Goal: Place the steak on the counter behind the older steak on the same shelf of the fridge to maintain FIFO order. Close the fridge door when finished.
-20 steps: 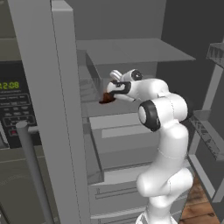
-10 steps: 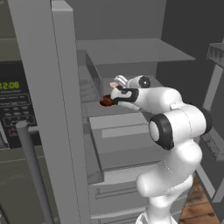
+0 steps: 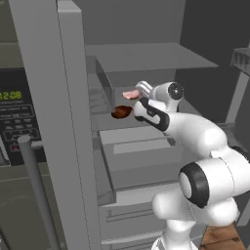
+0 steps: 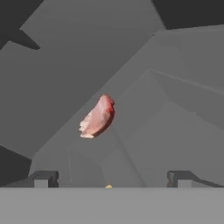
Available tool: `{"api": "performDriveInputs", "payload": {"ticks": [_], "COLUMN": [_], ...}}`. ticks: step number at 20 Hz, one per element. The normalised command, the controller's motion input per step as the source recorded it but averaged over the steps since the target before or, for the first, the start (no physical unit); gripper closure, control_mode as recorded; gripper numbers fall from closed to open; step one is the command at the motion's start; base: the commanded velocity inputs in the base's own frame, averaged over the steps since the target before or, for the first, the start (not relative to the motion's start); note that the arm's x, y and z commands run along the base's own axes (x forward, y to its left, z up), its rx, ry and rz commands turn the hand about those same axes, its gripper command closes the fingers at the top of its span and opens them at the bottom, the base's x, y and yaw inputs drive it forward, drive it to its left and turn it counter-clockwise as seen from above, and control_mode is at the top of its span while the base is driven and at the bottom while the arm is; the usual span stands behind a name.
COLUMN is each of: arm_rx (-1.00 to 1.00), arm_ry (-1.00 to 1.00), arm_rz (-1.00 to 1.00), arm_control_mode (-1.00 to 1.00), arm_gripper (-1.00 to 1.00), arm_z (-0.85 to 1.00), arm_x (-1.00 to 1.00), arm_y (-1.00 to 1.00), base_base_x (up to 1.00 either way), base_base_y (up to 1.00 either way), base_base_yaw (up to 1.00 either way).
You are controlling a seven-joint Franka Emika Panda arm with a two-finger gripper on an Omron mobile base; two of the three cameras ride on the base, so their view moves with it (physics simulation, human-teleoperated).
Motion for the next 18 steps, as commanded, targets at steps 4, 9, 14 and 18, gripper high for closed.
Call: {"api": "performDriveInputs", "payload": {"ticks": [4,9,14,18], "arm_rx": [0.00,0.00,0.00,0.00], "arm_ry": [0.10,0.03,0.01,0.06], "arm_rz": [-0.05,-0.06,0.00,0.00], "arm_control_mode": [-1.00,-1.00,-1.00,-1.00], "arm_gripper": [-1.00,-1.00,-1.00,-1.00], "arm_z": [0.35,0.03,0.00,-0.05], "arm_x": [-0.88,-0.94,-0.90,-0.33], "arm_y": [0.04,0.06,0.00,0.00], "base_base_x": [0.00,0.00,0.00,0.00], "base_base_y": [0.00,0.00,0.00,0.00], "base_base_yaw": [0.00,0.00,0.00,0.00]}}
